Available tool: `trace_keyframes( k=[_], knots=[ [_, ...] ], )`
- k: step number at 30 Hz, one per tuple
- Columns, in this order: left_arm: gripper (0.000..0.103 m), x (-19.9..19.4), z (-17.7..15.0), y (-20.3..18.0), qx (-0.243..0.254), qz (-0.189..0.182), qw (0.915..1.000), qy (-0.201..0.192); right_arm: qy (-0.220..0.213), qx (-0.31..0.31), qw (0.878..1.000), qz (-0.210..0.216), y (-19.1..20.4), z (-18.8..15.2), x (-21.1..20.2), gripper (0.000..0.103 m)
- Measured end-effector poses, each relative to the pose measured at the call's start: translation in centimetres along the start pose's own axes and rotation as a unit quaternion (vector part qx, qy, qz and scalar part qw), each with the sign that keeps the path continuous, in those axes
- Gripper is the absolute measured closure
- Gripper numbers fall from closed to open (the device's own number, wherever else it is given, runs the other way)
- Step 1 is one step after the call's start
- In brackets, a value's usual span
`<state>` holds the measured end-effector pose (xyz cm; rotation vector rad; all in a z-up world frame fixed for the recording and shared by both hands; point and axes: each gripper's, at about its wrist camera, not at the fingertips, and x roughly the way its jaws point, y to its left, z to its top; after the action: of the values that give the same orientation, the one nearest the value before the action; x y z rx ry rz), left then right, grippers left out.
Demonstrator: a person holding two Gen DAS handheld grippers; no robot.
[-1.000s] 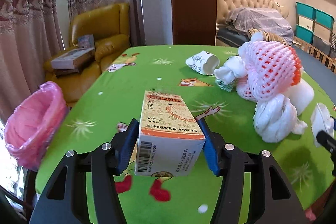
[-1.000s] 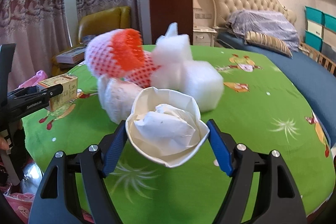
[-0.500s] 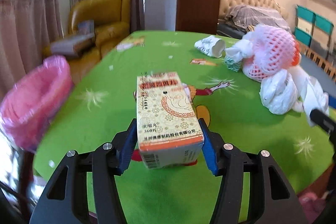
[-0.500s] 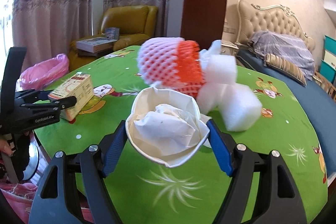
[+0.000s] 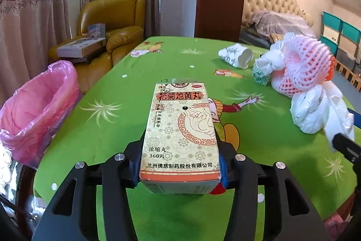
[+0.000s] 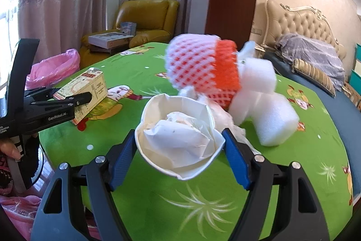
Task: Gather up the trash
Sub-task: 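Carry bowl and box to the pink bin and release both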
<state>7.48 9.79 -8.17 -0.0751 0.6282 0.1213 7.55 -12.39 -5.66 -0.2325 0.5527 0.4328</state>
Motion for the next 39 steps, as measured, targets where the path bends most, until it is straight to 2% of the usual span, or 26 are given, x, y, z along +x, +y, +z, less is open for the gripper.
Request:
trace_keyframes(
  k=[5,10,16,22,25,30,33,39],
  knots=[
    [0.057,-2.5,-0.3,1.3,0.000,0.023,0.9992,-0.033,-0.008,-0.024,0.999,0.027,1.9,1.3,0.6,0.030],
    [0.056,-4.9,-1.0,4.2,-0.013,0.055,0.9962,-0.066,-0.020,-0.039,0.997,0.063,4.2,3.4,1.8,0.030],
    [0.056,-7.2,-1.6,9.0,-0.040,0.109,0.9889,-0.092,-0.027,-0.065,0.992,0.106,8.2,6.0,4.0,0.030],
    [0.056,-9.0,-1.6,12.9,-0.060,0.141,0.9820,-0.110,-0.028,-0.083,0.985,0.148,12.5,8.4,6.3,0.030],
    [0.056,-9.3,-1.4,15.0,-0.070,0.151,0.9796,-0.113,-0.030,-0.094,0.981,0.167,14.6,9.6,7.4,0.030],
    [0.056,-8.6,-0.1,18.9,-0.095,0.152,0.9789,-0.099,-0.039,-0.116,0.972,0.200,18.5,12.0,9.6,0.030],
    [0.056,-7.6,0.9,21.8,-0.105,0.166,0.9767,-0.087,-0.042,-0.128,0.967,0.215,20.9,13.6,11.0,0.029],
    [0.056,-6.2,2.2,26.1,-0.137,0.164,0.9745,-0.069,-0.050,-0.162,0.960,0.224,25.6,16.3,13.6,0.029]
  ],
)
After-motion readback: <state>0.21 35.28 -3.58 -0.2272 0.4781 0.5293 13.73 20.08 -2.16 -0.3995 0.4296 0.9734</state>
